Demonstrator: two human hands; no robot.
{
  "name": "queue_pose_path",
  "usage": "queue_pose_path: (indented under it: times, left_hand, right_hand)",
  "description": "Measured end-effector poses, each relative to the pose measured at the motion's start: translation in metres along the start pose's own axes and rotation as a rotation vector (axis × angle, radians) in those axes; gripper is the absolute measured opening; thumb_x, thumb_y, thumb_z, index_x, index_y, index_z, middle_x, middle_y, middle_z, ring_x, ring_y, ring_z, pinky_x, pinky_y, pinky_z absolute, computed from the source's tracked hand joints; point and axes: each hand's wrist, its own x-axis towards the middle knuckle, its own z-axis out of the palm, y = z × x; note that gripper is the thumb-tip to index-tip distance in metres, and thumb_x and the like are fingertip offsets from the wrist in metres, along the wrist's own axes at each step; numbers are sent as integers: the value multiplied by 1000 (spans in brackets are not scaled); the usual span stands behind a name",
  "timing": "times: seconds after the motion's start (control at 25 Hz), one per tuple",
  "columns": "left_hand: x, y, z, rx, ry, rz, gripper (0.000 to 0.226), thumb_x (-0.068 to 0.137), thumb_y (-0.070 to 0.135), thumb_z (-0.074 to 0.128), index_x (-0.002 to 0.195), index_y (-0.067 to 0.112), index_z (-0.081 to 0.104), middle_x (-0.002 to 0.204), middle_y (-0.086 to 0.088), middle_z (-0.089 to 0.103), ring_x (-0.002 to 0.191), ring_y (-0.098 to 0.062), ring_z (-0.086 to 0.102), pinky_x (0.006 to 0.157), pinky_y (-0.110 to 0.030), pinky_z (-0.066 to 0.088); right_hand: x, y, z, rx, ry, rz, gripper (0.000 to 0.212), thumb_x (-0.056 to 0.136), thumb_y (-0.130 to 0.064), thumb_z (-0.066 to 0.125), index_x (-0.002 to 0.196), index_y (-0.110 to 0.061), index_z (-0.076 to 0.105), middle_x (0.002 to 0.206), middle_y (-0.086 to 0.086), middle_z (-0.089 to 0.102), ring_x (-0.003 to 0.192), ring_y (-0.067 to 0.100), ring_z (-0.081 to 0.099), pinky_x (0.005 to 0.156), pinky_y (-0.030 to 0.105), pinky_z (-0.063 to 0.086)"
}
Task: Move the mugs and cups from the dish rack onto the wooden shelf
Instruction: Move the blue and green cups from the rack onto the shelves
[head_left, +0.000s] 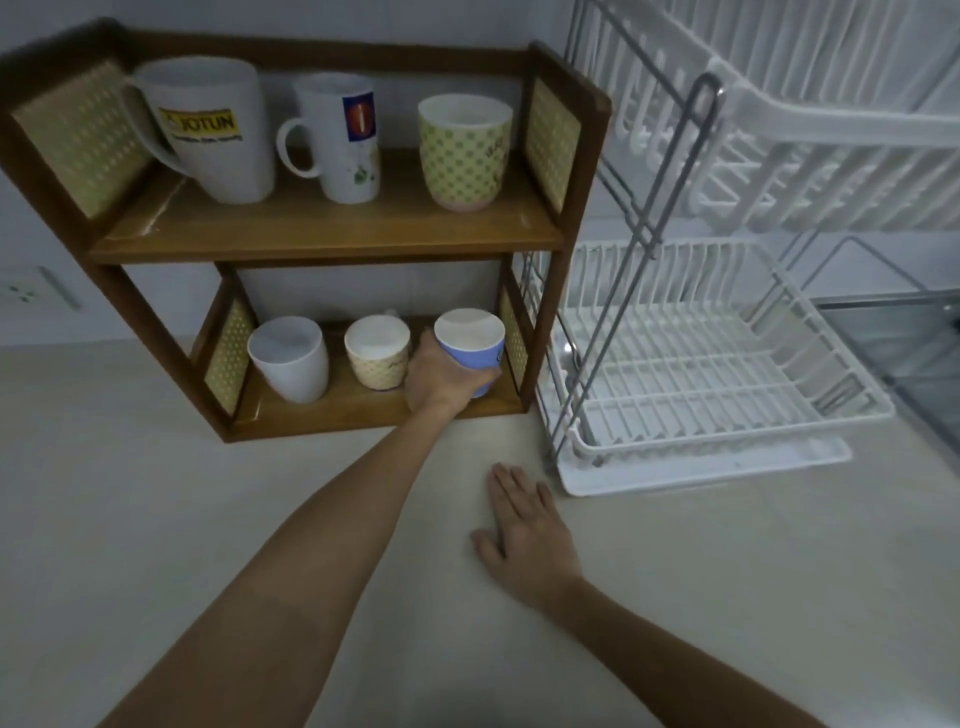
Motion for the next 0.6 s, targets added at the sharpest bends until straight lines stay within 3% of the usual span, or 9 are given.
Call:
queue_pose_path:
  times: [0.6]
  left_hand:
    - [21, -15, 36, -155, 32, 11, 91, 54, 23, 91, 131, 7, 44, 132, -12, 55, 122, -27, 50, 98, -31, 41]
  right_hand:
    - [4, 6, 6, 26, 14, -5, 73, 85, -47, 43, 146, -6, 35, 154, 7, 34, 144, 24, 24, 116, 47, 8]
